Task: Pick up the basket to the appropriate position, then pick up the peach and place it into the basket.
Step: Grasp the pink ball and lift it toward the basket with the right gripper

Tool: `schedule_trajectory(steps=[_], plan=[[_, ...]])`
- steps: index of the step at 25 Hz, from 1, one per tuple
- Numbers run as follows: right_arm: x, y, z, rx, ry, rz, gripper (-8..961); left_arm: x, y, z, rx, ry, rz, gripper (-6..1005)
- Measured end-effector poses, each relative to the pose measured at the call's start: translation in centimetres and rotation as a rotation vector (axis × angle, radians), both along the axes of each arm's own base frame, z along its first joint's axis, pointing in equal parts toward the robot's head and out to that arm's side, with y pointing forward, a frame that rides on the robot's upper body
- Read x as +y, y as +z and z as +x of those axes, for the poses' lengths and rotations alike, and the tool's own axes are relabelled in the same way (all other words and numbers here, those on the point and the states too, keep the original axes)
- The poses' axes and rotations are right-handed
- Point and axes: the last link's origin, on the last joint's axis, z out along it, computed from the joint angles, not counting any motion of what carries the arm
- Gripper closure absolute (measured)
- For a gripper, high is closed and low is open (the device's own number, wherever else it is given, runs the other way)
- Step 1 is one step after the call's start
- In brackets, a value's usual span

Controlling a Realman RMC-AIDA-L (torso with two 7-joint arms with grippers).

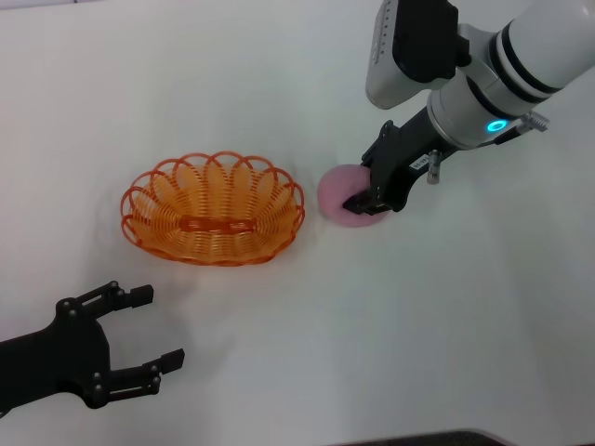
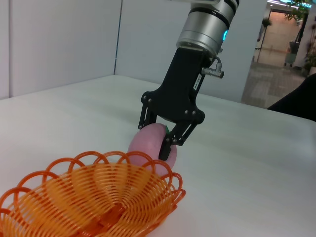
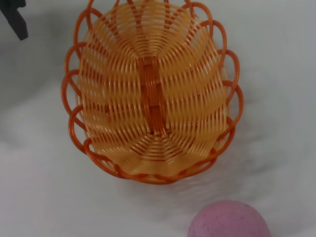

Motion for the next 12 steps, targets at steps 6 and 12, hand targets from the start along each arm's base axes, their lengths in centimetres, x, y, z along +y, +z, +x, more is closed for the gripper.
schedule_trajectory(steps=[6, 12], plan=[[-0.05, -0.04, -0.03, -0.002, 0.002, -0.004, 634, -0.01, -0.03, 0.02, -0.003, 0.008, -0.007, 123], [-0.05, -0.03, -0.05, -0.003, 0.005, -0.005, 674, -0.01, -0.01, 0.01, -0.004, 0.01, -0.005, 123]])
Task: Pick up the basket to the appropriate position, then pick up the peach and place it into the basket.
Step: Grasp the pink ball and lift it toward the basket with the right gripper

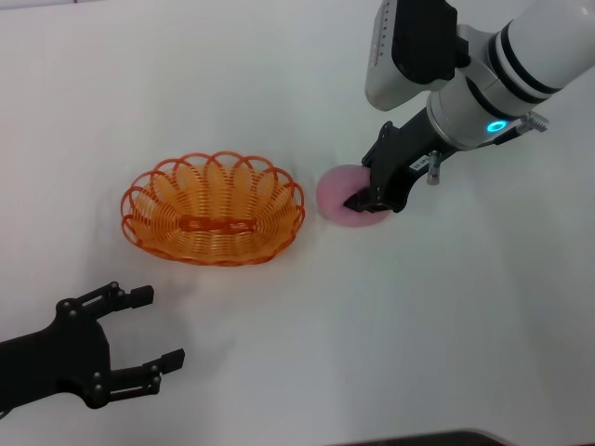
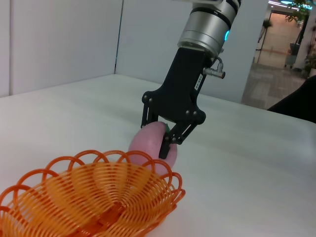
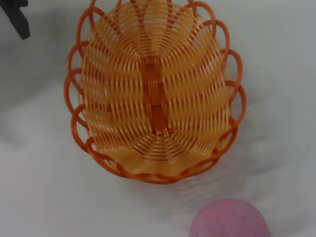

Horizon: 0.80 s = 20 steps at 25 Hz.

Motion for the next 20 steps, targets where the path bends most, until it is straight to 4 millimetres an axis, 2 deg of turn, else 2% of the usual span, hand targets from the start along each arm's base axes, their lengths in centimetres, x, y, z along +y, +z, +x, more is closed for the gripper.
schedule_trajectory(steps=[10, 20], plan=[[-0.1, 0.2, -0.2, 0.002, 0.003, -0.006, 786, 0.0, 0.1, -0.1, 0.004, 0.001, 0.003, 123], [-0.4, 2.0, -1.5, 0.03, 0.029, -0.012, 842, 0.1, 0.0, -0.2, 0.009, 0.006, 0.006, 123]])
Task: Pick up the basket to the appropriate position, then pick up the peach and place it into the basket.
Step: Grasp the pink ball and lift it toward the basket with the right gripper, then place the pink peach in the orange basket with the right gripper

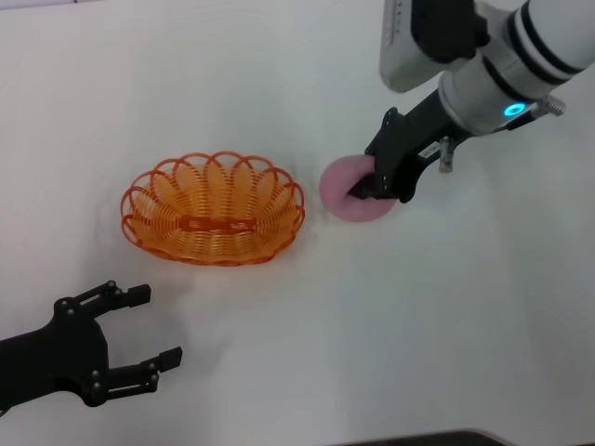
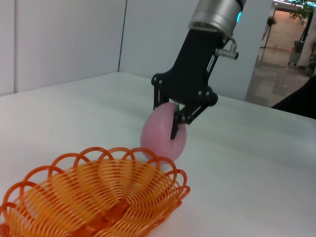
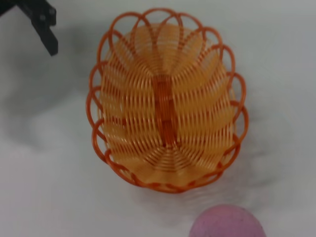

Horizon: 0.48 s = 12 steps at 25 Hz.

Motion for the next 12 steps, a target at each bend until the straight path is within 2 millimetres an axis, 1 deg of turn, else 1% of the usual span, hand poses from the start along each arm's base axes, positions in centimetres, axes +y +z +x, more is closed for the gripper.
schedule_trajectory(steps=[3, 7, 9, 12], plan=[[-0.1, 1.0, -0.5, 0.029, 0.001, 0.006, 842, 0.0, 0.0, 0.0, 0.001, -0.001, 0.002, 123], [-0.5, 2.8, -1.4, 0.094, 0.021, 0.032, 841, 0.1, 0.1, 0.0, 0.002, -0.002, 0.005, 123], [-0.9, 3.3, -1.6, 0.123, 0.028, 0.037, 841, 0.1, 0.1, 0.0, 0.002, -0.002, 0.006, 123], [-1.1, 3.5, -1.8, 0.14, 0.039, 0.034, 842, 0.1, 0.2, 0.1, -0.001, -0.004, 0.006, 123]])
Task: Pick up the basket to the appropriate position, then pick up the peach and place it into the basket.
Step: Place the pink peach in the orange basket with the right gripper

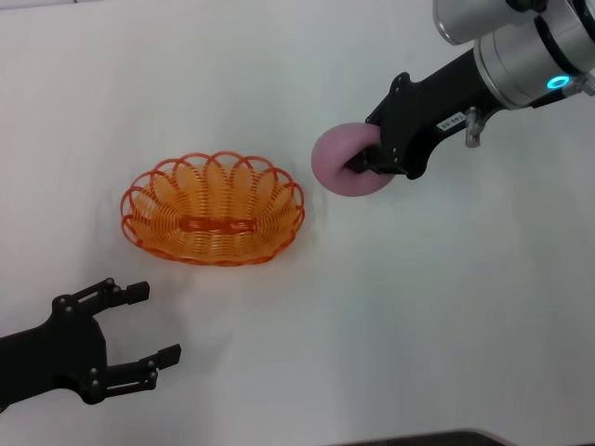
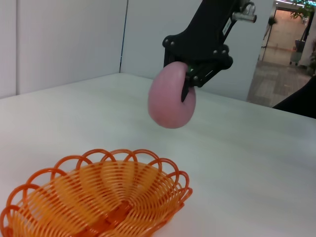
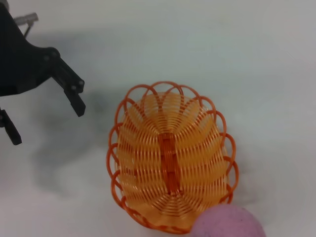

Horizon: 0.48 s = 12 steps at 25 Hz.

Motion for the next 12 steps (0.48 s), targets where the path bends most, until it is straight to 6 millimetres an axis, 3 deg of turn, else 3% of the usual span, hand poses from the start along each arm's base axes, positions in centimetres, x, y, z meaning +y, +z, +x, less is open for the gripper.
schedule_trajectory(steps=[4, 12], plan=[[-0.2, -0.6, -0.2, 0.007, 0.017, -0.013, 844, 0.0, 0.1, 0.1, -0.003, -0.002, 0.0, 123], [0.2, -3.0, -2.9, 0.084, 0.105, -0.02, 840, 0.2, 0.1, 0.1, -0.002, -0.008, 0.001, 123]])
